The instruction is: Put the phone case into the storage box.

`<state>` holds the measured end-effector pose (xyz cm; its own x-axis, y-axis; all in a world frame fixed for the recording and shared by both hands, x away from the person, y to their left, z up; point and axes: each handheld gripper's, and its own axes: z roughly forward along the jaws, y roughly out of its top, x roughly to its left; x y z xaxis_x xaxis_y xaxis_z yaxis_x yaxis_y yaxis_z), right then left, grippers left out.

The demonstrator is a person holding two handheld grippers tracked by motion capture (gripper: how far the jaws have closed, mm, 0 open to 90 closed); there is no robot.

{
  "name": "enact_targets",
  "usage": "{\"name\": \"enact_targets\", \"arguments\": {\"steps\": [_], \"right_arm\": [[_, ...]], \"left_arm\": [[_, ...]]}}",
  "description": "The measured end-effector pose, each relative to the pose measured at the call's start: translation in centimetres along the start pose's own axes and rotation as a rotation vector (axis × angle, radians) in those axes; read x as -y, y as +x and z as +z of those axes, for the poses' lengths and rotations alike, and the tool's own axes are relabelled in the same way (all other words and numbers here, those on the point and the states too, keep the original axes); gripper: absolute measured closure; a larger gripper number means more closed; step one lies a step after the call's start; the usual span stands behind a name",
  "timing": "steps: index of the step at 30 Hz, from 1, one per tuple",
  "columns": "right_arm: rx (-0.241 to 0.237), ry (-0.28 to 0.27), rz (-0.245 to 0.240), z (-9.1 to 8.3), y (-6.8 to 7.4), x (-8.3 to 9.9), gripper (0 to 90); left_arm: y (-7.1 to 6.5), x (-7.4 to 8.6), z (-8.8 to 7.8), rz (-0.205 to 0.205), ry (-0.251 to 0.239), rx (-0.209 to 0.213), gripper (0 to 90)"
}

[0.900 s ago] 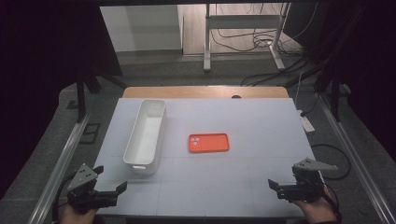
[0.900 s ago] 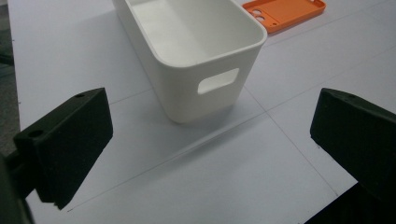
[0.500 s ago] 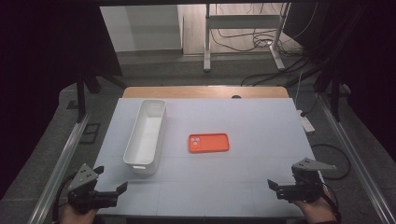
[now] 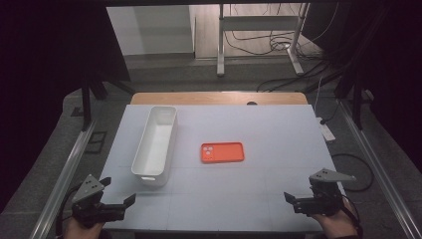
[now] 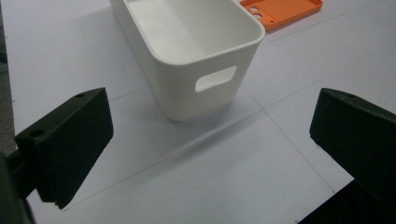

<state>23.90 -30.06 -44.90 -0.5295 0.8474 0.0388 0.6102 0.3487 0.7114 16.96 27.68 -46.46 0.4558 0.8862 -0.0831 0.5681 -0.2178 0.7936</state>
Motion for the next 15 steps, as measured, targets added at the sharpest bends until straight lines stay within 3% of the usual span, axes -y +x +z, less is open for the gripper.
{"name": "enact_targets", "arguments": {"steps": [5,15], "right_arm": [[-0.019,0.0,0.024,0.08,-0.1,-0.14,0.0],[-0.033,0.0,-0.006,0.59,0.29,-0.8,0.0]], "left_arm": [[-0.06,-0.02,0.05,0.004,0.003,0.0,0.5],[-0.04,-0.02,0.06,0.003,0.005,0.003,0.6]]}}
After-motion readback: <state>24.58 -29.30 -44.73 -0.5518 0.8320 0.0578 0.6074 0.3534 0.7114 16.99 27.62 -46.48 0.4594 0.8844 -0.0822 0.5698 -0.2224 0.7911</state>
